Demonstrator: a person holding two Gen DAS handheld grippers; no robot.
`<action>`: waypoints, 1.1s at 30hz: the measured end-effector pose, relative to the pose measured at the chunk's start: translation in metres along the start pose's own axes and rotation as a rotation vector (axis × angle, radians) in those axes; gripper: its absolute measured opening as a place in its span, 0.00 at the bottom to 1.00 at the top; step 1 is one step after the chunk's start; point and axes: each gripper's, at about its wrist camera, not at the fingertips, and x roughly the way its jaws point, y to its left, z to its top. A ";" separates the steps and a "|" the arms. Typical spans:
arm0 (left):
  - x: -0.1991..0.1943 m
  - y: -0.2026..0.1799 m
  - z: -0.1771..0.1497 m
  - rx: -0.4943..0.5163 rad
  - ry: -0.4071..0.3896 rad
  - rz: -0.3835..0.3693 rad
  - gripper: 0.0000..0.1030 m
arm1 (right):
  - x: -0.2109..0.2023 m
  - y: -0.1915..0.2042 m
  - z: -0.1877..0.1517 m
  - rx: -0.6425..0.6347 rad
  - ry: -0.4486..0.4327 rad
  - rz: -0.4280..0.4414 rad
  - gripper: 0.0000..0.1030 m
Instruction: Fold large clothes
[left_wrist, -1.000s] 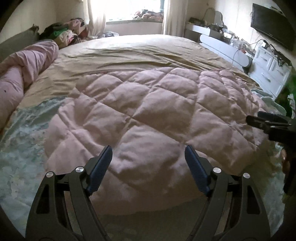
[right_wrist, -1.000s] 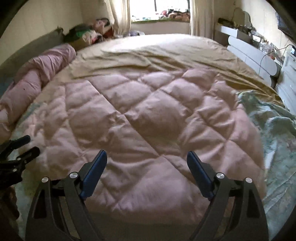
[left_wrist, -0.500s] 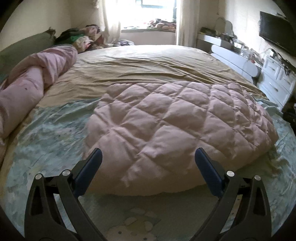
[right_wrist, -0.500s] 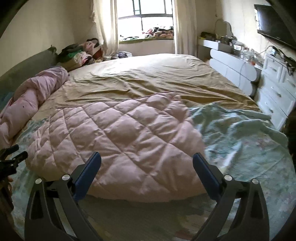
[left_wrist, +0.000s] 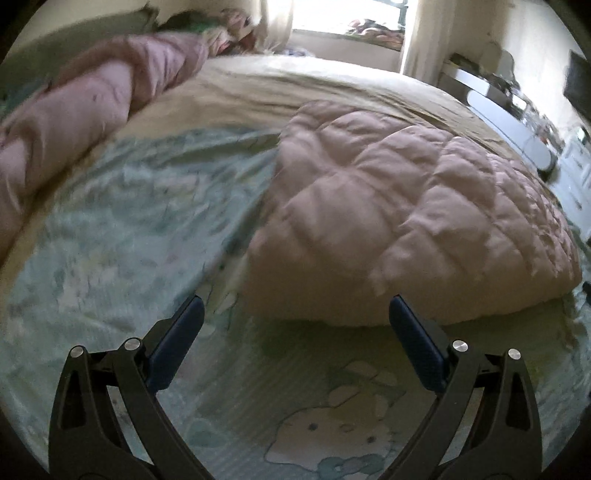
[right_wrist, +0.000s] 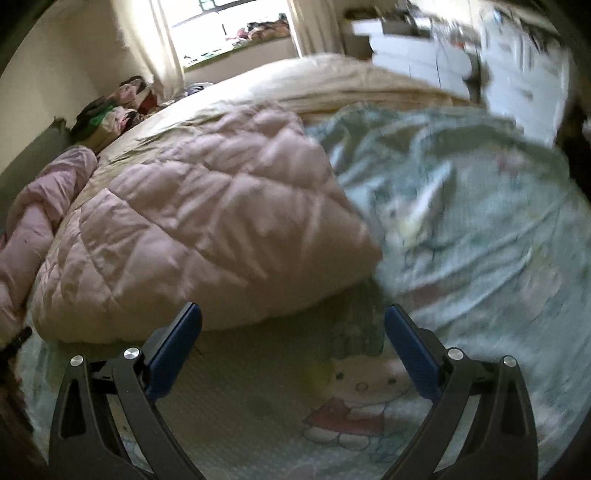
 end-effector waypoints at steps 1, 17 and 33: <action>0.003 0.005 -0.001 -0.018 0.013 -0.012 0.91 | 0.004 -0.003 -0.001 0.017 0.008 0.007 0.96; 0.061 0.021 0.023 -0.229 0.147 -0.288 0.91 | 0.076 -0.031 0.042 0.276 0.103 0.238 0.96; 0.101 0.022 0.047 -0.431 0.164 -0.404 0.91 | 0.105 -0.033 0.079 0.382 0.134 0.370 0.64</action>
